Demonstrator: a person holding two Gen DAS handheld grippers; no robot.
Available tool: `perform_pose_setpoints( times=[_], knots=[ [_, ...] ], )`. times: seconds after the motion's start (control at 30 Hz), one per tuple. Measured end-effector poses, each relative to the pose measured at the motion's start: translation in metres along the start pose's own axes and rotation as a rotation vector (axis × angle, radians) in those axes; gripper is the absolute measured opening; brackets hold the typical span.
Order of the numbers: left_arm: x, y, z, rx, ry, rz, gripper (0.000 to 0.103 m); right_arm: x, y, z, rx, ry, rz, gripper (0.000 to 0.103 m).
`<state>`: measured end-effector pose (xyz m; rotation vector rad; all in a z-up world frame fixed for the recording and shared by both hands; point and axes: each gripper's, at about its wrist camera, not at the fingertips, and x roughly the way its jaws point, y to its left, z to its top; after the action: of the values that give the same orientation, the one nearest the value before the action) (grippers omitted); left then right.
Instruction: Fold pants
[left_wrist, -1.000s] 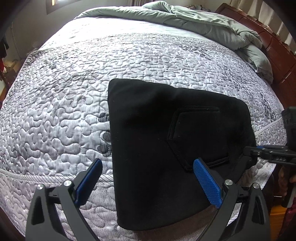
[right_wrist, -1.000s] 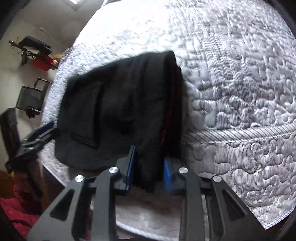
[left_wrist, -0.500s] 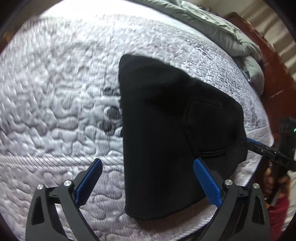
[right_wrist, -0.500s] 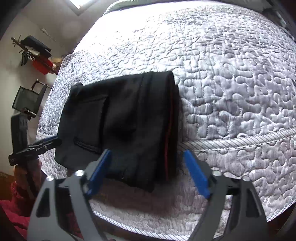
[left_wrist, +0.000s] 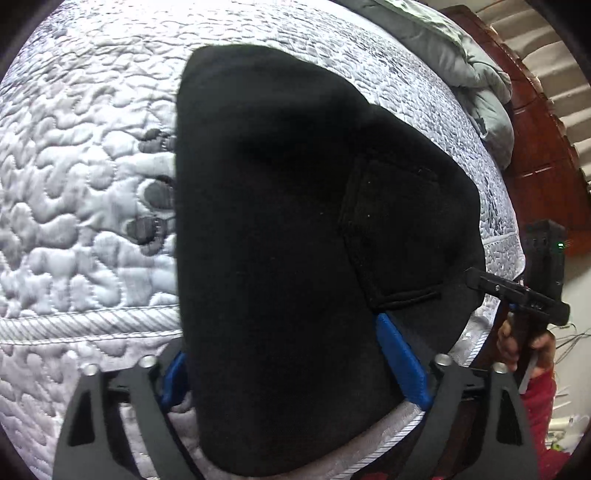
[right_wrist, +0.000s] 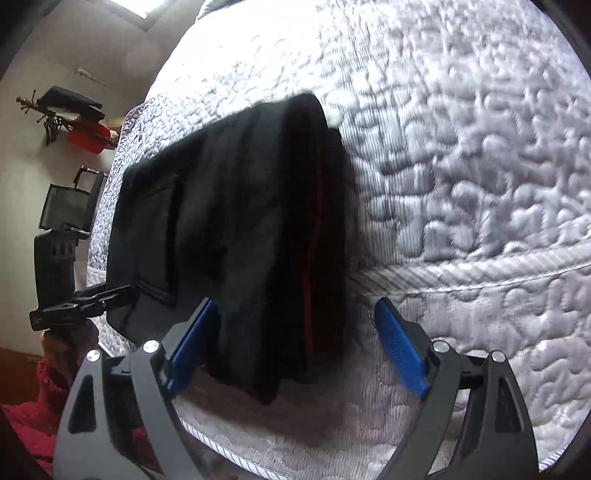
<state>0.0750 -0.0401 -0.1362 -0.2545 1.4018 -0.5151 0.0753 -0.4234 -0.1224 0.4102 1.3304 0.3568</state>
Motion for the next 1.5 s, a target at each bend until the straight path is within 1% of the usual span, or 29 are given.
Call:
perform_pose_setpoints(
  times=[0.03,0.1,0.17,0.2,0.23,0.27,0.3,0.33,0.37,0.4,0.43,0.5,0.53,0.6,0.73,0.83,0.93,1.03,1.1,1.2,1.23,1.3,1.33,1.4,1.47,1.5],
  knots=[
    [-0.002,0.004,0.0,-0.012,0.001,-0.004,0.078,0.004,-0.001,0.0,0.001,0.01,0.003,0.092],
    [-0.005,0.006,-0.001,-0.025,0.002,-0.008,0.074,0.014,0.001,0.001,-0.008,0.014,0.005,0.094],
    [-0.004,0.002,0.001,-0.013,0.003,0.01,0.07,0.019,0.008,0.003,-0.027,0.01,-0.012,0.094],
    [-0.005,0.001,0.001,-0.01,0.001,0.014,0.064,0.02,0.012,0.004,-0.04,0.007,-0.003,0.09],
    [-0.006,0.0,0.003,-0.016,-0.002,0.008,0.058,0.021,0.015,0.004,-0.047,0.003,0.024,0.074],
    [-0.008,0.001,0.003,-0.026,-0.006,-0.001,0.054,0.023,0.018,0.004,-0.04,0.005,0.06,0.073],
    [-0.008,0.001,0.003,-0.036,-0.008,-0.013,0.05,0.023,0.021,0.004,-0.044,0.002,0.047,0.07],
    [-0.009,0.002,0.003,-0.043,-0.011,-0.026,0.046,0.022,0.023,0.003,-0.056,-0.001,0.044,0.06],
    [-0.012,0.005,0.002,-0.044,-0.015,-0.03,0.045,0.018,0.023,0.003,-0.052,-0.014,0.057,0.055],
    [-0.014,0.005,0.001,-0.044,-0.02,-0.029,0.042,0.014,0.024,0.002,-0.029,-0.026,0.078,0.046],
    [-0.016,0.007,0.0,-0.053,-0.027,-0.04,0.039,0.01,0.022,0.001,-0.014,-0.036,0.102,0.04],
    [-0.021,0.01,-0.001,-0.061,-0.038,-0.057,0.035,0.002,0.021,0.0,-0.004,-0.058,0.139,0.036],
    [-0.026,0.012,-0.001,-0.064,-0.049,-0.068,0.034,-0.003,0.027,0.0,-0.02,-0.067,0.141,0.035],
    [-0.035,0.018,-0.002,-0.07,-0.068,-0.085,0.032,-0.011,0.036,0.002,-0.062,-0.085,0.124,0.033],
    [-0.056,0.028,0.008,-0.086,-0.125,-0.137,0.031,-0.032,0.061,0.015,-0.133,-0.136,0.088,0.033],
    [-0.069,0.025,0.021,-0.064,-0.173,-0.136,0.03,-0.046,0.076,0.032,-0.176,-0.169,0.072,0.033],
    [-0.084,0.021,0.043,-0.047,-0.223,-0.137,0.03,-0.056,0.089,0.056,-0.218,-0.201,0.048,0.033],
    [-0.095,0.019,0.068,-0.029,-0.27,-0.128,0.03,-0.058,0.101,0.09,-0.253,-0.233,0.021,0.033],
    [-0.098,0.021,0.092,-0.013,-0.301,-0.106,0.031,-0.059,0.092,0.109,-0.259,-0.244,0.022,0.033],
    [-0.09,0.025,0.116,0.003,-0.325,-0.078,0.031,-0.041,0.082,0.148,-0.241,-0.245,0.031,0.033],
    [-0.085,0.029,0.124,0.005,-0.325,-0.068,0.031,-0.036,0.079,0.155,-0.239,-0.243,0.034,0.033],
    [-0.074,0.036,0.136,-0.003,-0.314,-0.056,0.031,-0.011,0.066,0.172,-0.217,-0.219,0.043,0.033],
    [-0.065,0.047,0.14,-0.011,-0.298,-0.047,0.031,-0.004,0.061,0.177,-0.202,-0.205,0.049,0.033],
    [-0.049,0.056,0.144,-0.017,-0.268,-0.029,0.032,0.022,0.047,0.184,-0.167,-0.162,0.05,0.034],
    [-0.034,0.069,0.142,-0.024,-0.246,-0.035,0.036,0.039,0.031,0.184,-0.149,-0.146,0.039,0.039],
    [-0.03,0.074,0.139,-0.023,-0.242,-0.041,0.039,0.044,0.022,0.184,-0.136,-0.139,0.056,0.044]
  ],
)
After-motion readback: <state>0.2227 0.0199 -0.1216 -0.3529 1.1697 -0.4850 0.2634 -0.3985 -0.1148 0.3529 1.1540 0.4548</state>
